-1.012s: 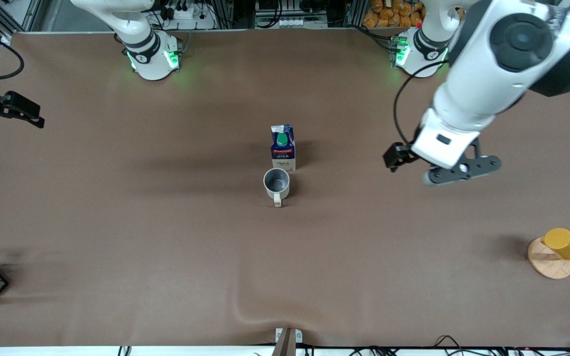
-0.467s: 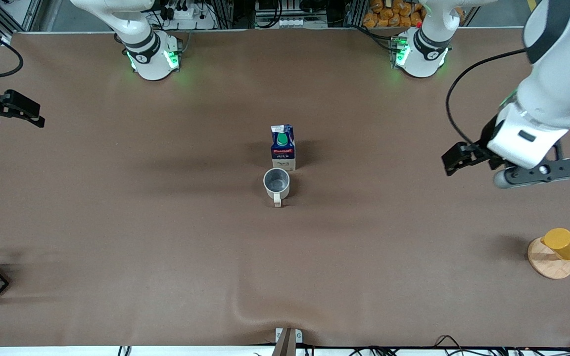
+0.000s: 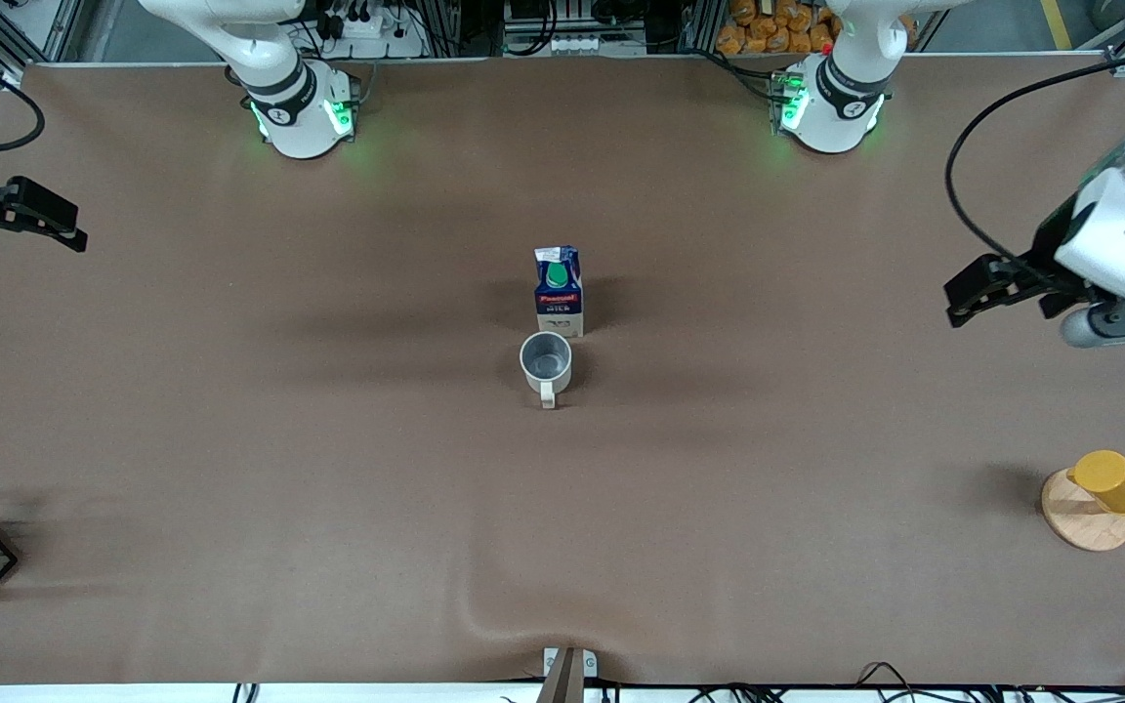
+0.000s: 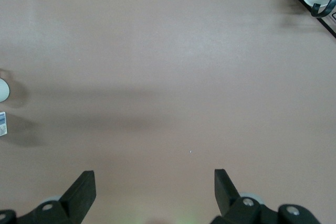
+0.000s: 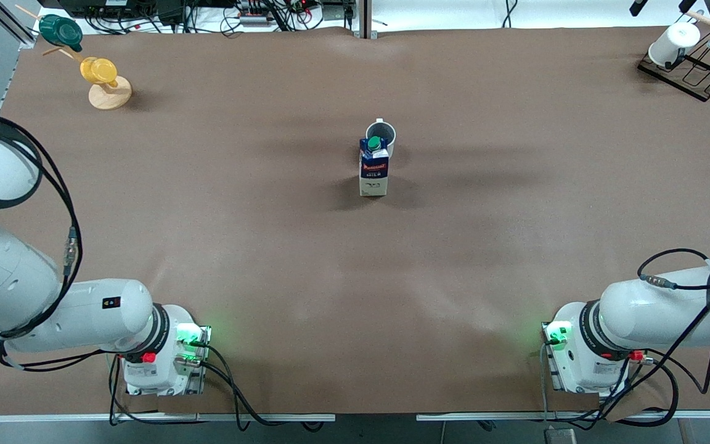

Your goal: Place milk next to cup

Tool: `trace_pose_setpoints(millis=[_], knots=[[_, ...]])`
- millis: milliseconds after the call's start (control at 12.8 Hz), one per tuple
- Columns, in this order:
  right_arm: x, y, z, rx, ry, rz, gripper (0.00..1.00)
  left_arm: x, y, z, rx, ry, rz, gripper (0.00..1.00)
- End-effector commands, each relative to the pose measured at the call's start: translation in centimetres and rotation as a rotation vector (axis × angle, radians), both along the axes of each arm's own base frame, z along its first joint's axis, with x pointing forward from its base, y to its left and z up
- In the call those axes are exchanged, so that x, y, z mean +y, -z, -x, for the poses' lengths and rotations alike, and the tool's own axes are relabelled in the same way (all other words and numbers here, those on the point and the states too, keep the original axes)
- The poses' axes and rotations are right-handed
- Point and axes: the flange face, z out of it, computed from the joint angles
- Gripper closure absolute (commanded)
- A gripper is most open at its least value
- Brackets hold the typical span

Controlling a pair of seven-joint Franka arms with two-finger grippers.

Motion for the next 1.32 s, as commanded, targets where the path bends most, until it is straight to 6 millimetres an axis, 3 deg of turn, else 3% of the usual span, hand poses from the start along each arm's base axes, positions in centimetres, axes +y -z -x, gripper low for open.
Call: trace_pose_setpoints(millis=[0,156,389,1246], knots=[[-0.2,-0.5,0.0,-0.007,0.0,-0.017,0.0,1.3,-2.0,2.3,-0.002,0.045,0.006,0.0],[-0.3,-0.8,0.0,-0.013,0.002,-0.015,0.0,3.9,-1.9,3.4,0.011,0.062,0.034,0.0],[-0.4,-0.8,0.0,-0.013,0.003,-0.014,0.0,6.0,-2.6,4.9,0.008,0.079,0.025,0.0],[-0.5,-0.8,0.0,-0.014,0.003,-0.014,0.0,8.4,-3.8,7.0,0.0,0.118,0.017,0.0]])
